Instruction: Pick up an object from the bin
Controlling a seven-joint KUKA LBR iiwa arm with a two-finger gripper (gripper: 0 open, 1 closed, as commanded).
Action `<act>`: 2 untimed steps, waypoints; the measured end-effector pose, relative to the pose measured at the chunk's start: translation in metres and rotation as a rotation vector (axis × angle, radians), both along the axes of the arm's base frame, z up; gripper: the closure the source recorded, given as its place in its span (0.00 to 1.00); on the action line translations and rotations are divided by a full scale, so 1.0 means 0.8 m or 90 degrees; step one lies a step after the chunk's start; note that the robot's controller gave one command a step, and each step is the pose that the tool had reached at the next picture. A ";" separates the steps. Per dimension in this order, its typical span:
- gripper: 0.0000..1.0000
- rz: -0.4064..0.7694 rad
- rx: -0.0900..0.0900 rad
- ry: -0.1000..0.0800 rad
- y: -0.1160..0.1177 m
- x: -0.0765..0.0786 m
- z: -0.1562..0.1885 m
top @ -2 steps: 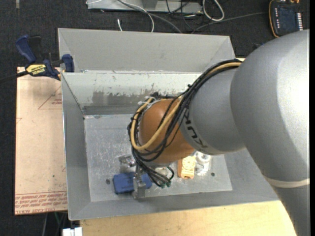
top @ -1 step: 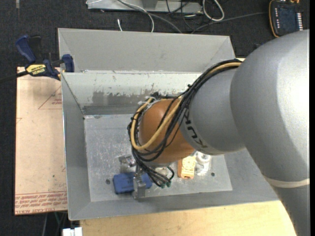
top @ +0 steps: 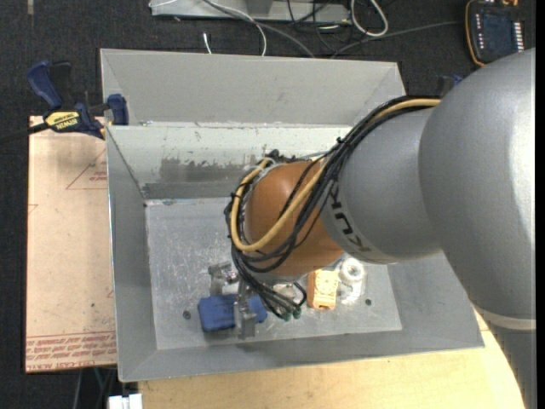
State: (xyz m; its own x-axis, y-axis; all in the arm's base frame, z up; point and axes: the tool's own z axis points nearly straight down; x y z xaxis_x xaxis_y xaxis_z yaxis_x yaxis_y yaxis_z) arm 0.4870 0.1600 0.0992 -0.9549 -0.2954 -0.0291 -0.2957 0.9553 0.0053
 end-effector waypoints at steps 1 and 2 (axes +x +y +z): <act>1.00 0.000 0.000 -0.002 0.000 0.001 0.034; 1.00 0.000 0.000 0.001 0.001 0.000 0.082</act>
Offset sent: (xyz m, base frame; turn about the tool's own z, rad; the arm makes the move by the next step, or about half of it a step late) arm 0.0007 0.0003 0.0871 -0.0004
